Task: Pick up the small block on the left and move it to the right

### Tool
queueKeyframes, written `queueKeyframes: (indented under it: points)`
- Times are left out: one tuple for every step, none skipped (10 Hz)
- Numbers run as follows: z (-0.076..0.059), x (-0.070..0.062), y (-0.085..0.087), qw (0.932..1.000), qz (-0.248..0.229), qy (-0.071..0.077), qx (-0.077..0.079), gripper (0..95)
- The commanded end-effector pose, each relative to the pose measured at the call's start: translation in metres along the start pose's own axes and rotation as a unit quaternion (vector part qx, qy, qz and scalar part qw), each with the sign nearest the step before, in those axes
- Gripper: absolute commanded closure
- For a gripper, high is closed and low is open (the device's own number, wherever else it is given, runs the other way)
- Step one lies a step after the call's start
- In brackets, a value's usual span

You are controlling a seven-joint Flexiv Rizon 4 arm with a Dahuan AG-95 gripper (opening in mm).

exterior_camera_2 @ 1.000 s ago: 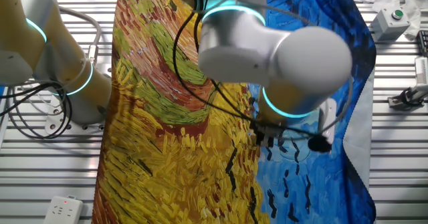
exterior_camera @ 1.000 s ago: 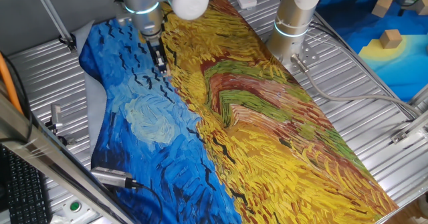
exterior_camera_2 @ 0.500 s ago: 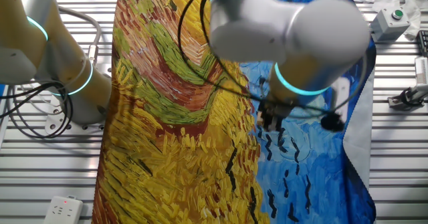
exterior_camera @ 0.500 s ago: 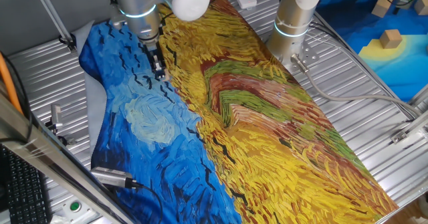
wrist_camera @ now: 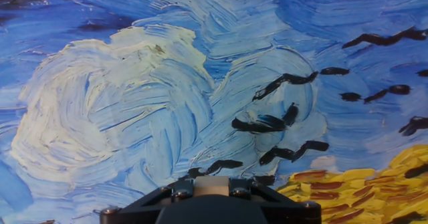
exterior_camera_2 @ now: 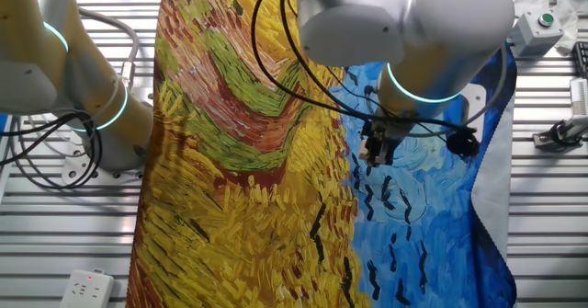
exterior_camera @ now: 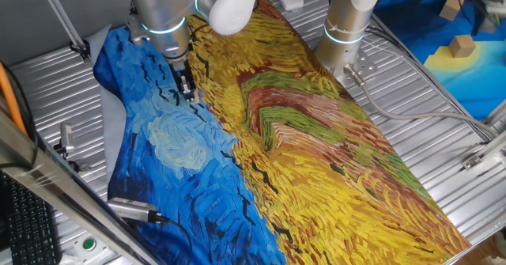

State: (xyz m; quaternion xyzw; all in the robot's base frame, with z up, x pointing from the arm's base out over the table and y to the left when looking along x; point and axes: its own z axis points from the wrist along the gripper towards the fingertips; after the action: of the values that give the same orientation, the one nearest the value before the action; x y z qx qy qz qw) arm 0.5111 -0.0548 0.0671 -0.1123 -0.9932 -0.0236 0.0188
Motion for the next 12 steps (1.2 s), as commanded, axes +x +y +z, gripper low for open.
queueKeyframes:
  points:
    - [0.0,0.0,0.0,1.0,0.002,0.0,0.003,95.0]
    - [0.0,0.0,0.0,1.0,0.002,0.0,0.002,95.0]
    - [0.0,0.0,0.0,1.0,0.002,0.0,0.002,95.0]
    - [-0.001,0.001,0.003,1.0,0.002,-0.001,0.003,95.0]
    - [-0.003,0.002,0.007,1.0,0.005,0.0,0.005,95.0]
    - [-0.003,0.002,0.008,1.0,0.006,0.0,0.006,95.0]
    - [-0.005,-0.004,0.015,0.9999,0.009,0.0,0.006,95.0]
    - [-0.006,-0.008,0.02,0.9999,0.013,0.003,0.007,95.0]
    - [-0.008,-0.012,0.024,0.9999,0.014,0.004,0.007,95.0]
    - [-0.01,-0.018,0.032,0.9998,0.016,0.005,0.006,95.0]
    - [-0.011,-0.021,0.042,0.9998,0.016,0.006,0.007,95.0]
    - [-0.01,-0.021,0.052,0.9998,0.016,0.005,0.008,95.0]
